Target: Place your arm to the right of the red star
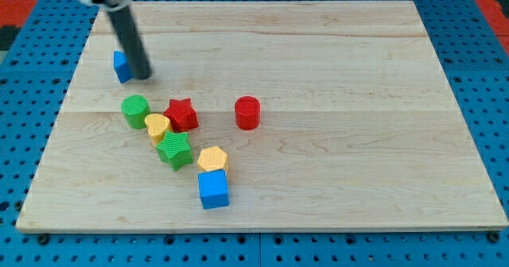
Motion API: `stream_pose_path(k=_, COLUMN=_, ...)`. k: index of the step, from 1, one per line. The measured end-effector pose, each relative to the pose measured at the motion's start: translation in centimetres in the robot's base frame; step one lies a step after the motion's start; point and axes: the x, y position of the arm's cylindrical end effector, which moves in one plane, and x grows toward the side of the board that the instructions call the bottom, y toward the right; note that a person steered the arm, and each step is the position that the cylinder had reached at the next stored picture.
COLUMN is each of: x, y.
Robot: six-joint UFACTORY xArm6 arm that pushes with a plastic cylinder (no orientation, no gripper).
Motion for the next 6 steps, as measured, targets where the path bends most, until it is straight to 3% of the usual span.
stream_pose_path(k=1, x=1.0, y=9.3)
stream_pose_path(k=2, x=5.2, y=19.8)
stream_pose_path(k=3, x=9.7, y=17.4)
stream_pose_path(k=4, x=11.9, y=10.9)
stream_pose_path(k=6, x=4.1, y=4.6)
